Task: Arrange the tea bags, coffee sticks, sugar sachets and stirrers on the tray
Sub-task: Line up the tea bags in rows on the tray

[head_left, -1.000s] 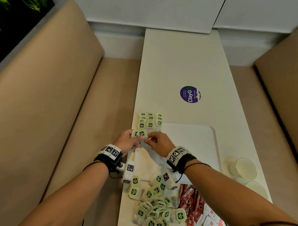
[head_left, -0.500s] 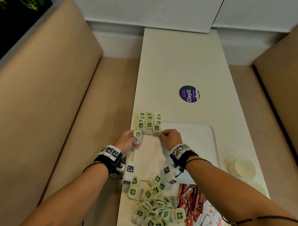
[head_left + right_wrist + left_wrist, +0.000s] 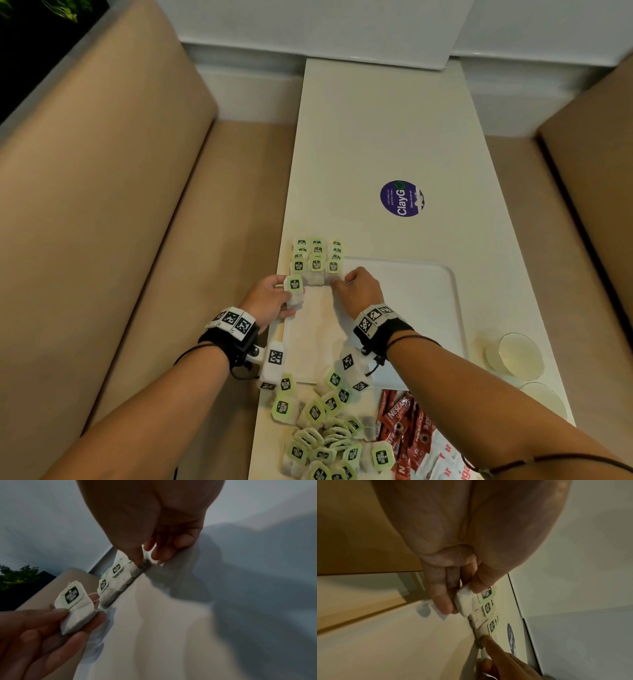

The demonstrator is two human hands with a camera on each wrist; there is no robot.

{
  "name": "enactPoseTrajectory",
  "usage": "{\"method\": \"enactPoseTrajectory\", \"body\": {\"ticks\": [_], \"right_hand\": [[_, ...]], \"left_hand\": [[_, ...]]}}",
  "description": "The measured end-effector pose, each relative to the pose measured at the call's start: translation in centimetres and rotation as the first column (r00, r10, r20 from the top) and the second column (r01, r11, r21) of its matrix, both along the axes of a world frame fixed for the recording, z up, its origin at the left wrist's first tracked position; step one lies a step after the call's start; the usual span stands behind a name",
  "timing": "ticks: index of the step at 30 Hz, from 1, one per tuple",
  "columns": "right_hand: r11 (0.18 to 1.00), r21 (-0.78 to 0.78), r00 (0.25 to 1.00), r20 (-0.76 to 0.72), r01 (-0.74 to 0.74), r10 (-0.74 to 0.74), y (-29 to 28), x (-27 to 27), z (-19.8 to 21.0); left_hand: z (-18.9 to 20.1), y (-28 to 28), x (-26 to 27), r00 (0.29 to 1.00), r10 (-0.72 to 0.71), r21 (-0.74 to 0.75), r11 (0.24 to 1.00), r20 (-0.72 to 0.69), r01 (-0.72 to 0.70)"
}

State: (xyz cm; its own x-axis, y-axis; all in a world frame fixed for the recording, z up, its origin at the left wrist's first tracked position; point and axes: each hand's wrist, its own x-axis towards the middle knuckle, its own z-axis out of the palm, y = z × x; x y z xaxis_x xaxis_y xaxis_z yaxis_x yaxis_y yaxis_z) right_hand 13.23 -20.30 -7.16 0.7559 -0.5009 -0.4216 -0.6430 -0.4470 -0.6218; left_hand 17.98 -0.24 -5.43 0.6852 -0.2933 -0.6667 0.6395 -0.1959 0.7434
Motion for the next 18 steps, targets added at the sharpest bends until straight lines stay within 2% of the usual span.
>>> {"method": "enactPoseTrajectory", "body": {"ticks": [3, 6, 9, 14, 18], "right_hand": [[0.999, 0.01, 0.996, 0.084, -0.035, 0.034, 0.7, -0.6, -0.3], [0.975, 0.084, 0.966, 0.181, -0.205, 0.187, 1.5, -1.2, -0.7], [0.935, 0.135, 0.932, 0.209, -0.327, 0.296, 2.7, -1.6, -0.4], [0.919, 0.136, 0.916, 0.22, -0.37, 0.336, 3.8, -1.1, -0.1], [0.93, 0.162, 0.93, 0.226, -0.331, 0.292, 4.0, -0.6, -0.3]], "left_hand": [[0.2, 0.0, 0.0, 1.0, -0.009, -0.006, 1.0, -0.006, 0.009], [0.3, 0.0, -0.1, 1.0, -0.024, -0.007, 1.0, -0.011, 0.024], [0.1, 0.1, -0.2, 0.998, -0.064, 0.001, 0.998, -0.007, 0.064], [0.3, -0.1, -0.4, 0.99, -0.141, 0.004, 0.99, 0.012, 0.141], [0.5, -0.1, -0.4, 0.992, -0.123, 0.014, 0.992, 0.039, 0.123]]}}
